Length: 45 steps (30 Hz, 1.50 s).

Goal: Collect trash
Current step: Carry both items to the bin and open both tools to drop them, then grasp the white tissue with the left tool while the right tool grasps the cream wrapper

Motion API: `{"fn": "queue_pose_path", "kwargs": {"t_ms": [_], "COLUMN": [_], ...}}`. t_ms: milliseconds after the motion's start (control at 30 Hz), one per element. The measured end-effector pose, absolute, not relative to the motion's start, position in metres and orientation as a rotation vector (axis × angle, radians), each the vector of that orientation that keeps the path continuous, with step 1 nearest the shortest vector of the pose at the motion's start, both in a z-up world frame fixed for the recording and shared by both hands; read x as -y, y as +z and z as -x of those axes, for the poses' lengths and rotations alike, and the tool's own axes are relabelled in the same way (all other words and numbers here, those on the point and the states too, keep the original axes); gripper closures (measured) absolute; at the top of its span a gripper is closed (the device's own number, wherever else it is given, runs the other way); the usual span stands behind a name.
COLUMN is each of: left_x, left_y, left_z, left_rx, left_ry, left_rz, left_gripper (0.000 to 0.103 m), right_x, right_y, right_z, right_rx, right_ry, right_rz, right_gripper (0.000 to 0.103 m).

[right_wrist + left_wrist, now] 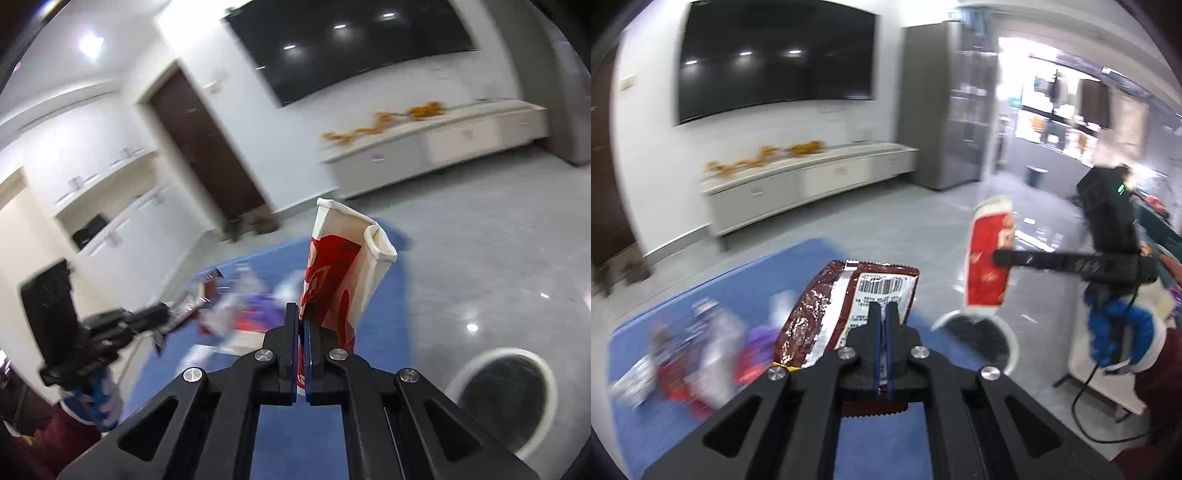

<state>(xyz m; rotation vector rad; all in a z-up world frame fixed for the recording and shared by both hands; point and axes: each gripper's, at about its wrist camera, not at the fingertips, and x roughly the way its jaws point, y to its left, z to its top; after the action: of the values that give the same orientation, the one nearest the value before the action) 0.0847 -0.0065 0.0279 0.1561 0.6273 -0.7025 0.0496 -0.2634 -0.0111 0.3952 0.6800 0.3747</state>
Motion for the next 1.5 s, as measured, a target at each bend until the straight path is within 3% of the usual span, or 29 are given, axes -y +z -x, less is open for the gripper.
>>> {"fn": "queue_pose_path", "kwargs": {"t_ms": [300,567,633,700,733,900,1100,1267,1333,1400,1500], "left_x": [0.193,0.272,0.282,0.285,0.285,0.276,0.241,0.2,0.179,0.152,0.1], "left_y": [-0.021,-0.082,-0.098,-0.11,-0.114,-0.115,-0.074,-0.035,-0.023,-0.013,0.002], "left_z": [-0.125,-0.159,-0.166,-0.171,-0.173,-0.17,-0.146,-0.121,-0.111,-0.103,-0.089], "left_rx": [-0.79,-0.947,-0.997,-1.025,-1.034,-1.017,-0.857,-0.766,-0.741,-0.715,-0.67], "left_ry": [-0.942,-0.967,-0.97,-0.957,-0.954,-0.952,-0.869,-0.822,-0.787,-0.737,-0.656], "left_rz": [-0.136,-0.146,-0.112,-0.09,-0.072,-0.06,-0.065,-0.109,-0.114,-0.106,-0.093], "left_gripper": [0.101,0.098,0.094,0.069,0.064,0.061,0.061,0.061,0.055,0.036,0.035], "right_x": [0.395,0.426,0.427,0.426,0.43,0.43,0.414,0.376,0.357,0.337,0.305], "right_y": [-0.079,-0.155,-0.173,-0.193,-0.201,-0.222,-0.186,-0.121,-0.096,-0.077,-0.048], "right_z": [-0.018,-0.043,-0.053,-0.054,-0.06,-0.06,-0.053,-0.049,-0.047,-0.045,-0.043], "right_rx": [-0.769,-0.899,-0.933,-0.965,-0.979,-1.013,-0.96,-0.849,-0.805,-0.768,-0.719], "right_ry": [0.081,-0.003,-0.007,-0.025,-0.035,-0.056,-0.032,0.039,0.078,0.118,0.179], "right_rz": [-0.453,-0.474,-0.476,-0.459,-0.457,-0.467,-0.41,-0.322,-0.293,-0.271,-0.234], "right_gripper": [0.101,0.099,0.096,0.094,0.089,0.084,0.074,0.071,0.066,0.062,0.061]}}
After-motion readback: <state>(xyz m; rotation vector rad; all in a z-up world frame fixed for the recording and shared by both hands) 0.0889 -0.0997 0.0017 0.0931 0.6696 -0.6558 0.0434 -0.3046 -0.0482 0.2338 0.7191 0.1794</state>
